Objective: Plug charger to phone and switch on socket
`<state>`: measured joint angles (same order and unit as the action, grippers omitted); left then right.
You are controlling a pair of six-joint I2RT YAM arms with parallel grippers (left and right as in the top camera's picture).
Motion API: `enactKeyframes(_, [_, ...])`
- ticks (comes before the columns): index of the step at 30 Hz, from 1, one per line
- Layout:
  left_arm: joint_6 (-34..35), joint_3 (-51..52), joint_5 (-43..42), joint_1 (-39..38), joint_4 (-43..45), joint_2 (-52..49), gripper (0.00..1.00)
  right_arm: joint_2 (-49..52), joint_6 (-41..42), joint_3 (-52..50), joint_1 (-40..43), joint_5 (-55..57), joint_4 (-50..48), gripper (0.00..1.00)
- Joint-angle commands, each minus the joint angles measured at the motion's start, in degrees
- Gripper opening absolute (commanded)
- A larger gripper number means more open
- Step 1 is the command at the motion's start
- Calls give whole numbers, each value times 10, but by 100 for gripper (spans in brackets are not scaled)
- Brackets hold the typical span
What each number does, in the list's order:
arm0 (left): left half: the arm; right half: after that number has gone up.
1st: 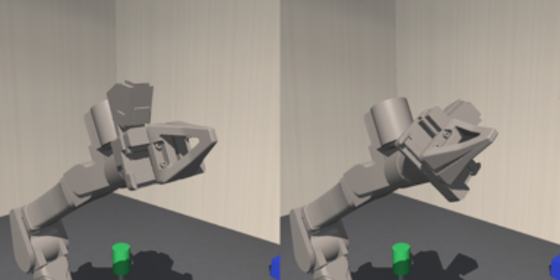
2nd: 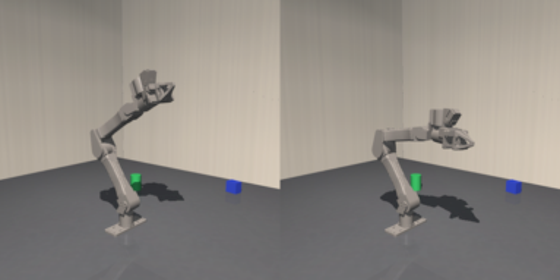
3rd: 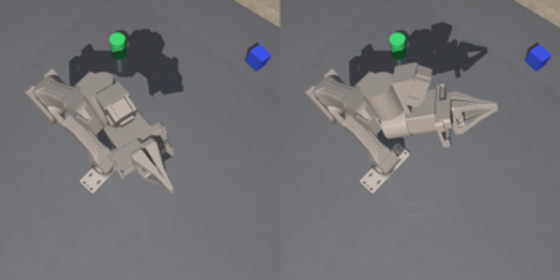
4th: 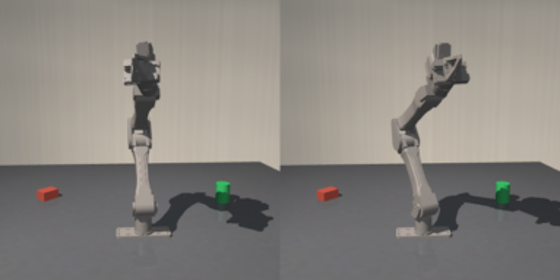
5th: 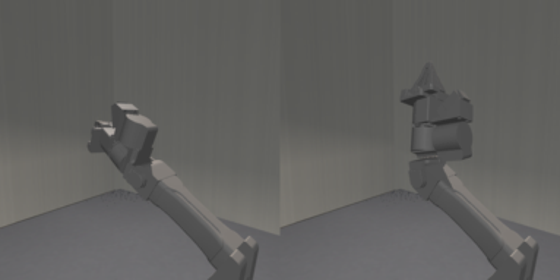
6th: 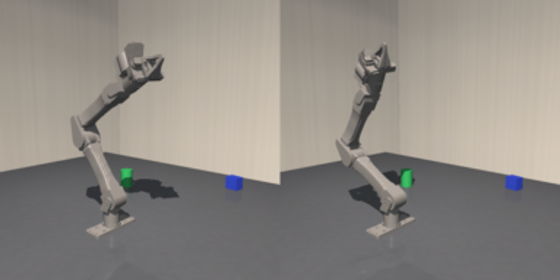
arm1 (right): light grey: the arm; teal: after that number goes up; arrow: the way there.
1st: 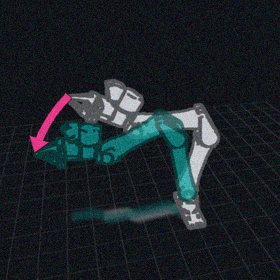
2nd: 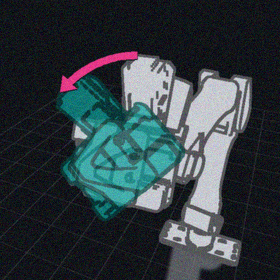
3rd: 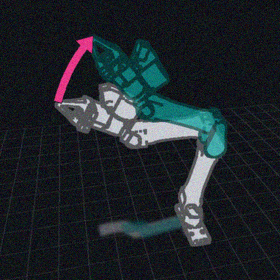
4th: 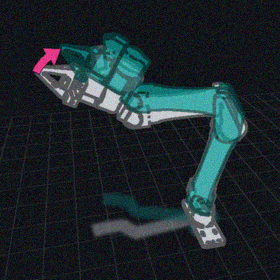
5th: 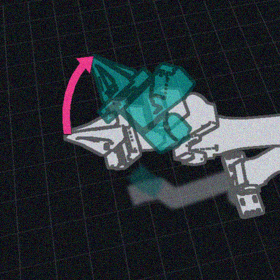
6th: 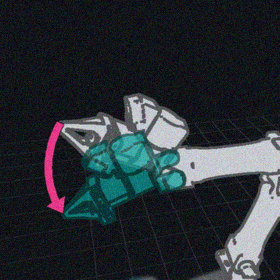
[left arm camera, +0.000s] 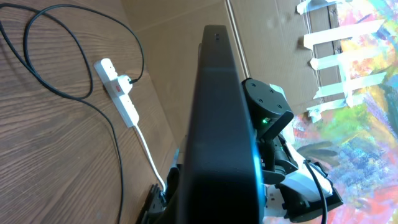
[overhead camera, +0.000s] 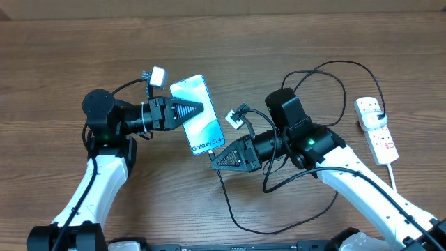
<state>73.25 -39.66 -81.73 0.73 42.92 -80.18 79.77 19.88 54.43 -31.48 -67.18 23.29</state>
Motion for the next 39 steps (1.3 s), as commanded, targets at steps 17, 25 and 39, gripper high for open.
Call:
enactKeyframes(17, [-10,-7,-20,-4,6,-1,4,-17,-1,16,4,33,-27,4])
enactKeyframes(25, [-13,-7,-31,-4,6,-1,4,-17,-2,16,4,33,-71,4])
enactKeyframes(39, [-37,-7,17,-4,6,-1,4,-18,-8,16,4,42,14,47])
